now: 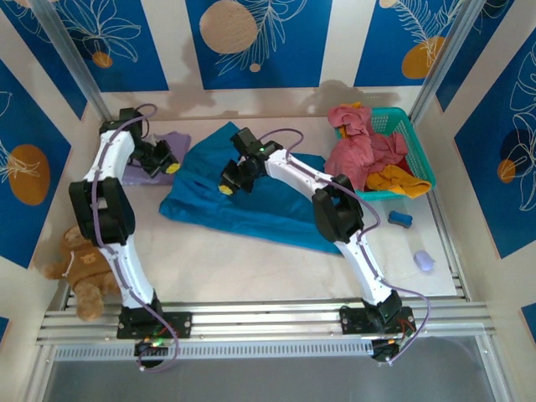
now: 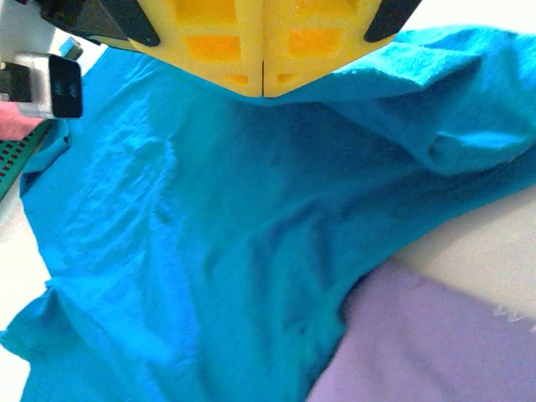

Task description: Fold and stack the t-shirts

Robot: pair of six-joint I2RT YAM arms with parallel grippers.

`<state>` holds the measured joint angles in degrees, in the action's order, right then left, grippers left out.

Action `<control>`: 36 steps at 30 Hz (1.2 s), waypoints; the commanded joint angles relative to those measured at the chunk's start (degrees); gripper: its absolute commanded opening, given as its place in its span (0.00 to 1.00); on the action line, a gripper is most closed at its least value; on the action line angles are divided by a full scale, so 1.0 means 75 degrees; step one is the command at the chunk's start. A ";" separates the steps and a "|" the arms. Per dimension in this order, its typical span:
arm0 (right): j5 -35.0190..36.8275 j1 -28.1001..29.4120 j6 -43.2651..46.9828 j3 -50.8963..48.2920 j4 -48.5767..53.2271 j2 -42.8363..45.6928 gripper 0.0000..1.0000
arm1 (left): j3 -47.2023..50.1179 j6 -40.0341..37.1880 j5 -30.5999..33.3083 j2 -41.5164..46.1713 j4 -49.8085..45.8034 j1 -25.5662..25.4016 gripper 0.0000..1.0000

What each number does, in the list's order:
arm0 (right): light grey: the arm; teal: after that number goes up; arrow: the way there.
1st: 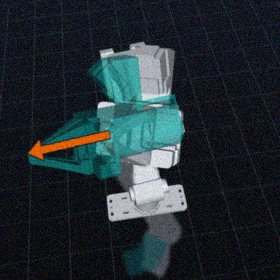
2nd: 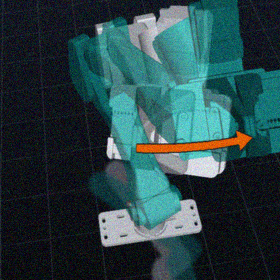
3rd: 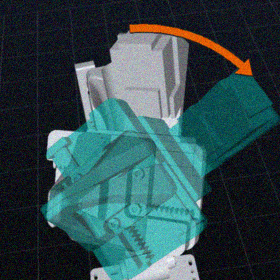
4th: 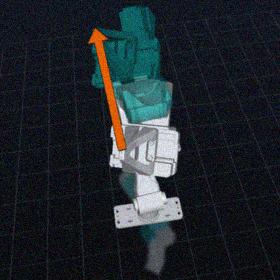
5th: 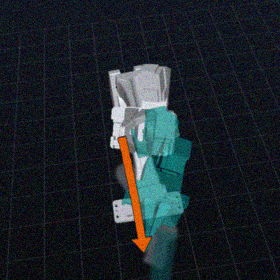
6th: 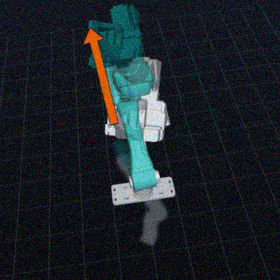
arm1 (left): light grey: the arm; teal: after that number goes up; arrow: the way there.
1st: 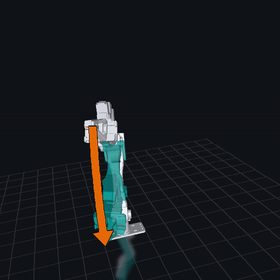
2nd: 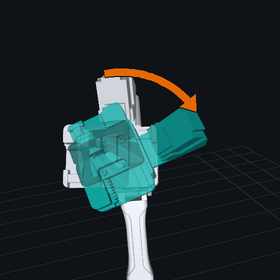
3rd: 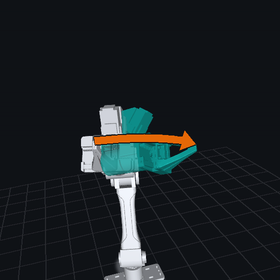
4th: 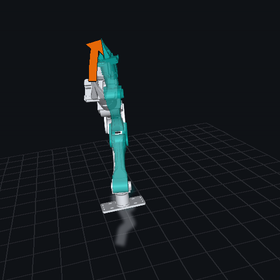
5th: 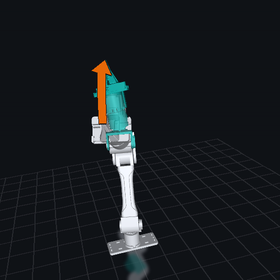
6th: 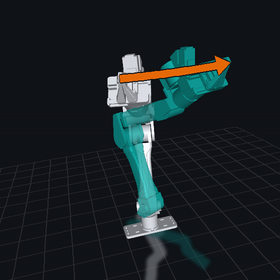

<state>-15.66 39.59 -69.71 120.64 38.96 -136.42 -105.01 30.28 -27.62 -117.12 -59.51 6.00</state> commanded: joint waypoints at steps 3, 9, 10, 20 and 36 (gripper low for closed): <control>-0.0421 -0.0166 -0.0004 0.0085 -0.0251 -0.0139 0.00 | -0.1210 -0.0473 0.0000 -0.0852 -0.0918 -0.0258 0.00; -0.0782 -0.0411 -0.0307 -0.0185 -0.0825 -0.0172 0.00 | -0.1846 -0.0634 0.0163 -0.1448 -0.1259 -0.0415 0.00; -0.0953 -0.0466 -0.0358 -0.0223 -0.0996 -0.0206 0.00 | -0.1887 -0.0617 0.0204 -0.1483 -0.1234 -0.0413 0.00; -0.1114 -0.1246 0.0100 -0.1002 -0.1279 0.0544 0.54 | -0.3181 -0.0181 -0.0147 -0.2109 -0.0921 -0.0406 0.25; 0.0490 -0.1248 0.2284 -0.3447 0.0611 0.3468 0.59 | -0.0083 -0.0900 0.0753 0.0041 -0.0348 -0.0501 0.53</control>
<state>-14.02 28.27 -57.01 99.24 38.20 -112.25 -113.03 26.11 -24.49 -123.55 -63.37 2.70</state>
